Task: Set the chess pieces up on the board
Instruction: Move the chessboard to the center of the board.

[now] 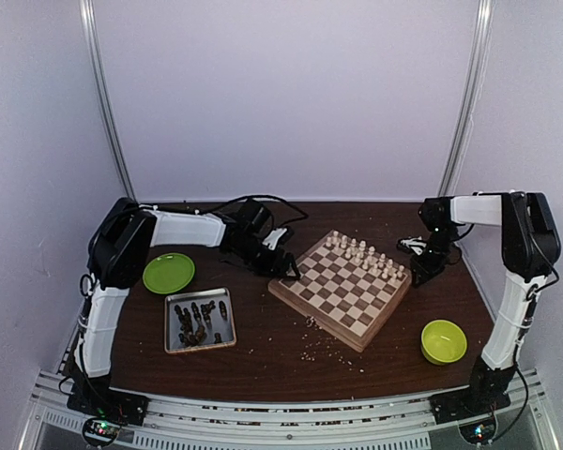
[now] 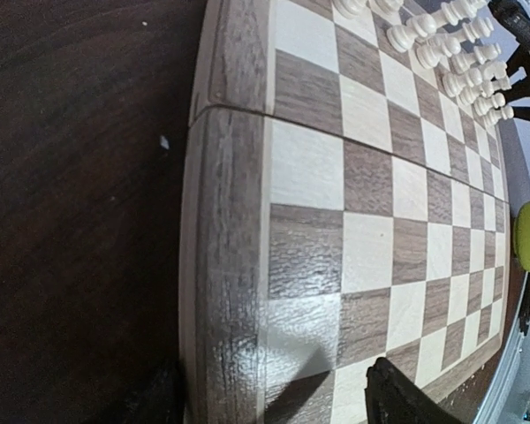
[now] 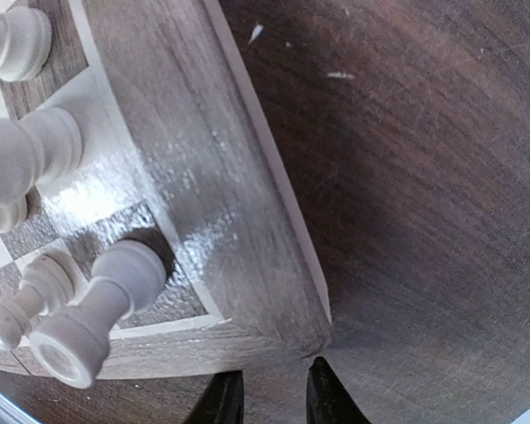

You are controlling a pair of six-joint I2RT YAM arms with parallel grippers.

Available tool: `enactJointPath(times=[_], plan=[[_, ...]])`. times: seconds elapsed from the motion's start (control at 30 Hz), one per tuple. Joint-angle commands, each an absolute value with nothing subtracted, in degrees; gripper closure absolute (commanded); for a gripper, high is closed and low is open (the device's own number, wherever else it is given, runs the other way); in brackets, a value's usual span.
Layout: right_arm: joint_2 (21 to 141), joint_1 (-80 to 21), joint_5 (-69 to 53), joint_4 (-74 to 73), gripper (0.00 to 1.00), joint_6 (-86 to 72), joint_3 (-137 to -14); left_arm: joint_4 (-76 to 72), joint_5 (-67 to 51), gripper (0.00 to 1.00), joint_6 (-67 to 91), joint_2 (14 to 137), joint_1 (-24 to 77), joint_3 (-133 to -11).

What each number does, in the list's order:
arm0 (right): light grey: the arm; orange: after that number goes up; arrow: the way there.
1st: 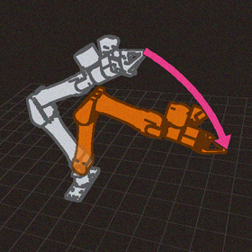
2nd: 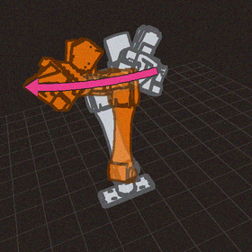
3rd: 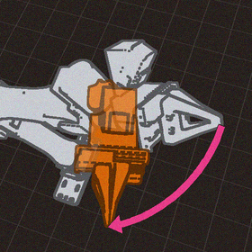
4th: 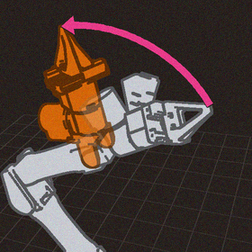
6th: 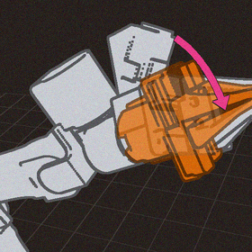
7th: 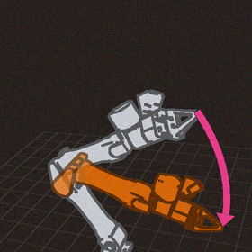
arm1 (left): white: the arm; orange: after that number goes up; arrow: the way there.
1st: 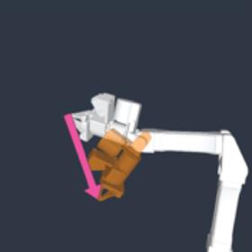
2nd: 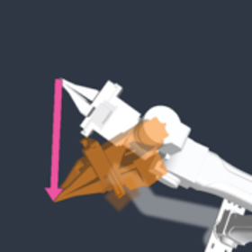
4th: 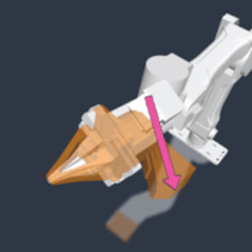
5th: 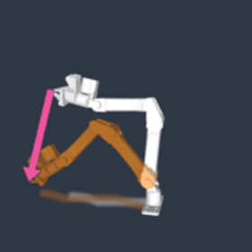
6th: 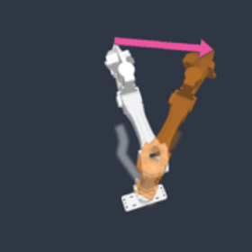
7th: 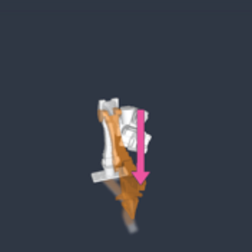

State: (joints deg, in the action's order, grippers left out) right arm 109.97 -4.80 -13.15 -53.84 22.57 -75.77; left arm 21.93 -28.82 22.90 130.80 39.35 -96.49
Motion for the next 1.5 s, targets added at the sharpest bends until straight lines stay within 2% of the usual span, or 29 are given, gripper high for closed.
enactJointPath(times=[0.0,0.53,0.77,1.0,1.2,1.3,1.47], plan=[[112.0,-5.2,-13.3,-54.4,0.75,22.6,-79.7,20.2,-30.7,0.28,24.9,126.7,41.5,-91.7],[116.9,-7.2,-16.4,-57.8,0.77,20.7,-88.2,15.3,-29.6,0.29,29.9,117.6,47.0,-80.5],[110.6,-3.2,-17.7,-59.3,0.77,18.9,-85.9,21.6,-24.6,0.28,27.6,113.3,48.0,-79.8],[103.8,1.9,-27.4,-57.0,0.60,13.1,-79.4,25.3,-15.7,0.27,25.4,112.0,47.2,-83.2],[103.0,2.2,-37.5,-59.7,0.58,12.6,-74.4,20.3,-16.7,0.27,30.5,115.4,45.6,-84.5],[102.0,2.2,-42.6,-61.9,0.53,14.2,-71.7,15.8,-19.4,0.27,33.4,116.8,44.9,-83.9],[99.5,1.1,-41.0,-59.1,0.47,13.3,-66.9,11.4,-22.8,0.26,36.0,119.1,44.1,-83.8]])
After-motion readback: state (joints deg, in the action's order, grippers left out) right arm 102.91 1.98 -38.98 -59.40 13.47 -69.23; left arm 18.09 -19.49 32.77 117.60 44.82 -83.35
